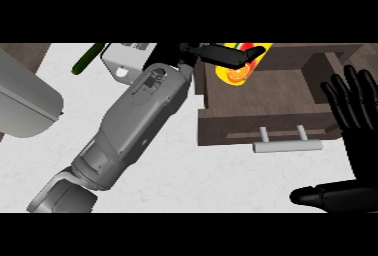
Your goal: Pick up the cup, place it into the drawer and close the drawer
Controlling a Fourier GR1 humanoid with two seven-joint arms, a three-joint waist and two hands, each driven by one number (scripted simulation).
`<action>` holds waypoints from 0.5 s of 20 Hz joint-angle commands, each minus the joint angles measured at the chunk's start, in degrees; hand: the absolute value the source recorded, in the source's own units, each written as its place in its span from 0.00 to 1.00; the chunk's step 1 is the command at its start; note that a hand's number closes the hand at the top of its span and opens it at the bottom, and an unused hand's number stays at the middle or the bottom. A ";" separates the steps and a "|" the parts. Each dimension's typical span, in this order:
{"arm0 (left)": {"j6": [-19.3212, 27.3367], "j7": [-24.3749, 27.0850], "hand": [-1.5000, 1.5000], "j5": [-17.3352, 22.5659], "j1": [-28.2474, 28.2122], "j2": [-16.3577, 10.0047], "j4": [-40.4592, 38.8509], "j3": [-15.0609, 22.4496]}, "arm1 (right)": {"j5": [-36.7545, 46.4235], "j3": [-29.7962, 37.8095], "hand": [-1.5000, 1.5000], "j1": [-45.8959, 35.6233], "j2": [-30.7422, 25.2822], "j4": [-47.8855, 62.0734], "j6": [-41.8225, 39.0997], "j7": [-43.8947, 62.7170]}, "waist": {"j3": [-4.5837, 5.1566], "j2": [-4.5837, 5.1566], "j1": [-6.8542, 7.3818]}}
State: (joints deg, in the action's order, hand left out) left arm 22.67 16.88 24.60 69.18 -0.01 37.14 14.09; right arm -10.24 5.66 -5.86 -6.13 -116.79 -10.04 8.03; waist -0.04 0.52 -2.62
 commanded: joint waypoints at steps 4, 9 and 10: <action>-0.90 2.89 1.00 4.95 5.09 0.01 -10.56 5.35 | -0.15 0.40 0.00 -1.27 0.01 2.71 -0.78 -2.49 | -0.04 0.49 -1.12; -1.15 6.59 1.00 6.27 4.77 0.01 -14.72 9.54 | 0.26 -0.69 0.00 -1.37 0.16 1.78 -0.48 -0.92 | -0.03 0.77 -2.18; 2.02 4.75 1.00 8.62 5.04 0.01 -12.73 11.93 | -0.47 -2.18 0.00 -3.00 0.87 2.42 -1.03 -0.99 | -0.06 0.91 -3.45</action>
State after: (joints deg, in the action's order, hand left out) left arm 23.01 20.90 30.78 73.45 -0.01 26.10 22.49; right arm -10.54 4.99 -7.29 -5.89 -115.35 -10.57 7.40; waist -0.08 1.05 -4.51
